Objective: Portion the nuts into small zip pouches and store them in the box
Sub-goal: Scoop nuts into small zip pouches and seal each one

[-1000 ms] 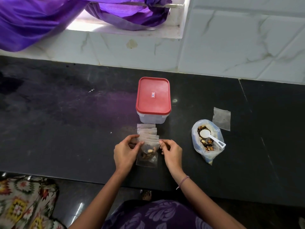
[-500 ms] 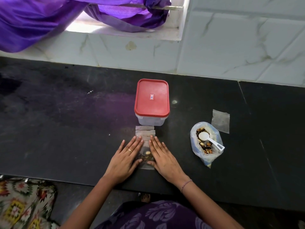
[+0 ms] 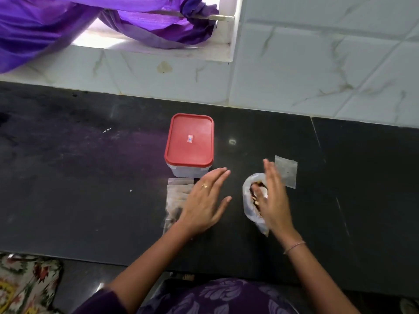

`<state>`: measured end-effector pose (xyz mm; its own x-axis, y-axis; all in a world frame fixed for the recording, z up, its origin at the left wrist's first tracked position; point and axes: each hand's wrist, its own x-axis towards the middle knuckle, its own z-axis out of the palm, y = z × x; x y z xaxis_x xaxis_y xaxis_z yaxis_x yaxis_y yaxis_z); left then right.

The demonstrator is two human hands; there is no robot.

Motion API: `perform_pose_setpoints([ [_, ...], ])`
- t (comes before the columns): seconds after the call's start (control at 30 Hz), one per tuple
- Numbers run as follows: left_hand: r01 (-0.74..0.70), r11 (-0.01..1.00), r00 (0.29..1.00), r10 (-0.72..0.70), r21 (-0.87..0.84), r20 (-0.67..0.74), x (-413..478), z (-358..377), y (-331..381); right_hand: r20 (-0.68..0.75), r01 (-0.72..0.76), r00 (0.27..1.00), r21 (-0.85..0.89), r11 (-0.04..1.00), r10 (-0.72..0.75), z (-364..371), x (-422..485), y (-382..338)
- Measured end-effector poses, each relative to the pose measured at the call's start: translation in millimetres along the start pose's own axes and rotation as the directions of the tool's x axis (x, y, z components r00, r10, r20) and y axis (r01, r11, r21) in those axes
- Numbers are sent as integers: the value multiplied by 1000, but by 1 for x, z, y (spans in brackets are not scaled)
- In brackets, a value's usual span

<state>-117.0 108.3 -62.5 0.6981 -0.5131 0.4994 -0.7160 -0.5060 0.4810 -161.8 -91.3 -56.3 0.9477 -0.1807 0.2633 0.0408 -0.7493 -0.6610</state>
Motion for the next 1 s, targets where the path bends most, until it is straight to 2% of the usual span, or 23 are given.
perform_pose_setpoints([
  [0.1, 84, 996, 991, -80, -29, 110, 56, 38, 28, -120, -286, 948, 73, 955, 293, -47, 28, 41],
  [0.2, 272, 962, 929, -272, 33, 252, 110, 75, 41, -54, -546, 835, 46, 837, 548, -79, 61, 91],
  [0.27, 291, 946, 875, -324, 143, 359, 138, 96, 44, 28, -680, 731, 107, 725, 681, -85, 78, 122],
  [0.33, 319, 926, 796, -377, 201, 473, 158, 112, 47, 108, -758, 647, 202, 621, 755, -82, 89, 143],
  [0.43, 423, 871, 673, -488, 252, 556, 175, 135, 51, 156, -799, 590, 254, 545, 792, -70, 98, 157],
  [0.63, 556, 751, 473, -638, 356, 608, 189, 160, 49, 126, -793, 592, 266, 548, 796, -46, 110, 170],
  [0.8, 694, 662, 417, -689, 282, 592, 192, 163, 47, 160, -805, 543, 380, 456, 825, -39, 116, 165],
  [1.0, 829, 554, 444, -734, 75, 514, 193, 157, 43, 232, -777, 506, 540, 323, 831, -45, 118, 155],
])
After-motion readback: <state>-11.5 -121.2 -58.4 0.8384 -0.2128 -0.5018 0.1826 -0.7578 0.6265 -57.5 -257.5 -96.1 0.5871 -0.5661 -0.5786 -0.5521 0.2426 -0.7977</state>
